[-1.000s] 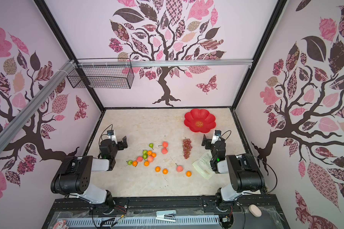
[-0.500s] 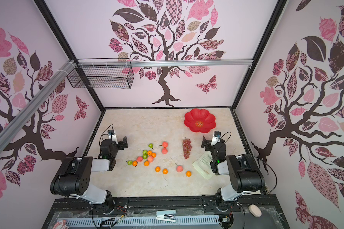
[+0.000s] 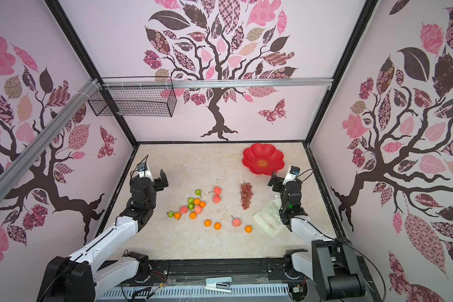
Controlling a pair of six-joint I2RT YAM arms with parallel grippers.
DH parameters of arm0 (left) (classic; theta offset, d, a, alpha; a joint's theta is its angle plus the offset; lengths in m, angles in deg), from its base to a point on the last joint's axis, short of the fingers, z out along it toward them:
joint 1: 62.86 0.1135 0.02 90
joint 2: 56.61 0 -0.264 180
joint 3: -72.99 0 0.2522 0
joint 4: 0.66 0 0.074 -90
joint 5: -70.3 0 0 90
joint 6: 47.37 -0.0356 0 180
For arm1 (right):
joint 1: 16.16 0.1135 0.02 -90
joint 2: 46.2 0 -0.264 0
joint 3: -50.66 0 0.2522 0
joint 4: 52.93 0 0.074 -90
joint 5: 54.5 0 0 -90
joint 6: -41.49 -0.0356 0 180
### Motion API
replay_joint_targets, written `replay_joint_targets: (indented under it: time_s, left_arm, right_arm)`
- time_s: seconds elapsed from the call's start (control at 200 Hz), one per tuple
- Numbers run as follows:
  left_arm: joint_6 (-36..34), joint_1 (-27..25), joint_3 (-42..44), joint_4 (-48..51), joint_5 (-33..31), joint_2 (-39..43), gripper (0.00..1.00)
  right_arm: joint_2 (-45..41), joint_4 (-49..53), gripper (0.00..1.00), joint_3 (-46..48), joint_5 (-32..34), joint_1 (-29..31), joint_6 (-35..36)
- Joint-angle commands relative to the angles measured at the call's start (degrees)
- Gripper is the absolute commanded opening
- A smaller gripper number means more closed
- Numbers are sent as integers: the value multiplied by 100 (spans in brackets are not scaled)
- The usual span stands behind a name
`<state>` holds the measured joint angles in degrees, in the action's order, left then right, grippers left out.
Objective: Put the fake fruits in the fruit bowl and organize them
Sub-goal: 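Raise both arms and move both grippers forward toward the red flower bowl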
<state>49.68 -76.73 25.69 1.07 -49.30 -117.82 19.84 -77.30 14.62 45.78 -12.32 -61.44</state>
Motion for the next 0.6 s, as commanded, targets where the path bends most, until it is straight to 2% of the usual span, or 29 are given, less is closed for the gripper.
replay_joint_targets:
  time_s: [0.0,0.08,0.14,0.21,0.275,0.385,0.48,0.595]
  left_arm:
    - [1062,-11,-936,2144,-146,30,99]
    - [1159,-12,-1588,3159,527,-132,99]
    - [1270,-11,-1946,3636,781,-243,99]
    - [1609,-13,-2162,4018,685,-222,98]
    - [1650,-2,-2293,4286,495,-57,99]
    - [1930,126,-2181,4248,246,409,99]
    - [1467,224,-2113,3909,1111,707,98]
    - [1169,195,-2281,3802,2205,685,98]
  right_arm:
    - [-329,1730,100,-525,239,24,-965]
    - [-377,2973,100,-994,357,24,-1848]
    - [-308,3714,100,-1303,344,21,-2234]
    - [-186,4124,100,-1535,217,24,-2339]
    - [-37,4548,100,-1746,98,7,-2650]
    - [321,4907,100,-2139,-664,7,-2334]
    - [740,5225,100,-2525,-899,3,-2145]
    - [1324,5535,100,-3019,-1108,-114,-2012]
